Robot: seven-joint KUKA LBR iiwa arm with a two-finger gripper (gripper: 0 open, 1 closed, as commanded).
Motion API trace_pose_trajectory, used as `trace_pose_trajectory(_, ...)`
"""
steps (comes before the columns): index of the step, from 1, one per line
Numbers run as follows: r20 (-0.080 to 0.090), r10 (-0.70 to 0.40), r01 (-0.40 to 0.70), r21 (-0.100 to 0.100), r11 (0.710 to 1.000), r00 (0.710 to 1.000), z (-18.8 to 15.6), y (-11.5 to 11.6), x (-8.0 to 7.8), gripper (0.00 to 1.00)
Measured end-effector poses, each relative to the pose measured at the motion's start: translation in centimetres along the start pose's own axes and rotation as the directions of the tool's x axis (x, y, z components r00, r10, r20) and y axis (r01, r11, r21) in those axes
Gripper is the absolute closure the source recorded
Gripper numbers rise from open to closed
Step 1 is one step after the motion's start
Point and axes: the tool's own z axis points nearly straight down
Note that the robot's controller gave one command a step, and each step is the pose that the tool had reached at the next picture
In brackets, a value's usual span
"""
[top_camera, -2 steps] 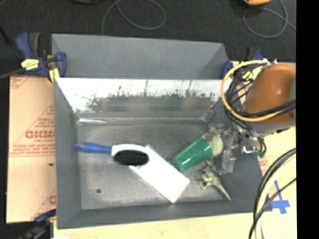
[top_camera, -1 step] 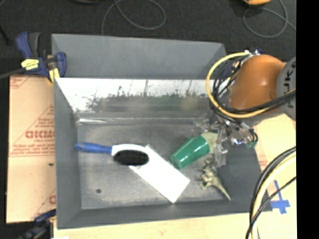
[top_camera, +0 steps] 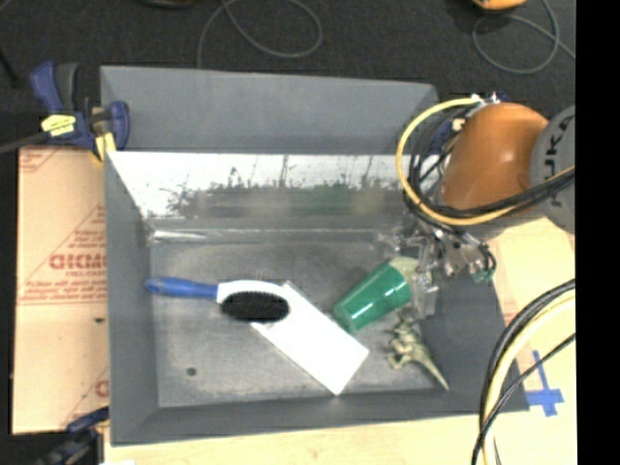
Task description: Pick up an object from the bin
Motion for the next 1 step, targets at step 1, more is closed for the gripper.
trace_pose_trajectory(1, -0.002, -0.111, 0.111, 0.0, 0.994, 0.994, 7.13, -0.3, -0.16, 0.0)
